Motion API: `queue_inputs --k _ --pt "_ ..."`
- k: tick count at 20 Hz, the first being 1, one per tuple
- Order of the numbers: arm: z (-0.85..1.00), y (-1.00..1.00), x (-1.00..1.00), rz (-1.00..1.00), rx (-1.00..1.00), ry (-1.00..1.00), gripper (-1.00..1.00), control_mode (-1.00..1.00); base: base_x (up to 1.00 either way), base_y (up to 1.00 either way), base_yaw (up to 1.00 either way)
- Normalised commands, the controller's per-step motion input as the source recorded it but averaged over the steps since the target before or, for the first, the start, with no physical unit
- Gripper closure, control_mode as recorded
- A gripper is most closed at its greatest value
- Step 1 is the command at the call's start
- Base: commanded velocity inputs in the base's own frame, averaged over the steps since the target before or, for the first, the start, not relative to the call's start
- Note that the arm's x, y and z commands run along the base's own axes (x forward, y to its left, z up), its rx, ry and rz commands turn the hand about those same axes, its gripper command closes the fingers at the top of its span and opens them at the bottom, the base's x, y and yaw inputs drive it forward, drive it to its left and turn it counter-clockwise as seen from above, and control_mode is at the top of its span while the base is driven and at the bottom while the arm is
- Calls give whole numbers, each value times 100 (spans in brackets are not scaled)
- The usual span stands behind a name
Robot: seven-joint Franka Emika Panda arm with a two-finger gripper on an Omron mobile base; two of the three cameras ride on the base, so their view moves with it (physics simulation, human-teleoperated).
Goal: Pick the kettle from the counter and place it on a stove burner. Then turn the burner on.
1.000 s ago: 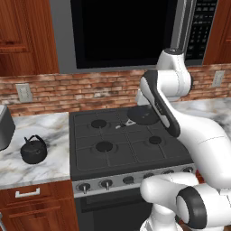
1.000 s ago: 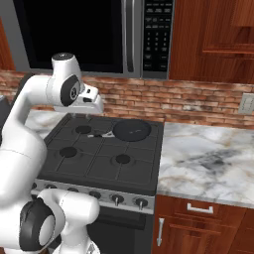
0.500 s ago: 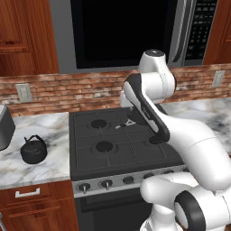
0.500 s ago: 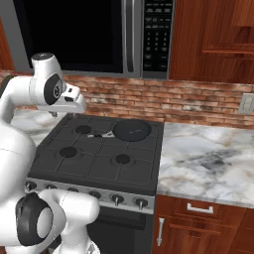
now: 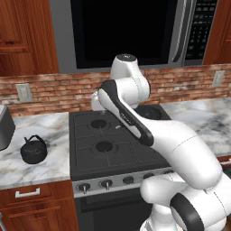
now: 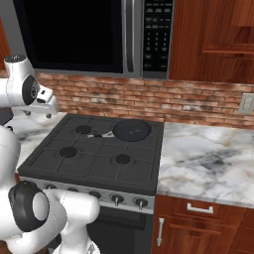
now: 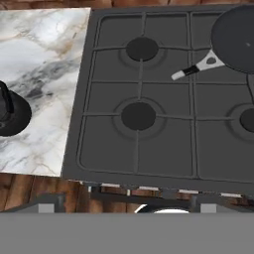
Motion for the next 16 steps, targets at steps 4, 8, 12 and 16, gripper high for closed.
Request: queue_inputs --k 4,8,12,16 --pt "-30 84 0 0 18 3 -100 -100 0 0 0" --pt "-30 58 0 0 19 2 -100 -100 0 0 0" --pt "-27 53 0 0 12 1 -100 -100 0 0 0" --pt "-14 53 0 2 0 1 -100 -100 0 0 0"
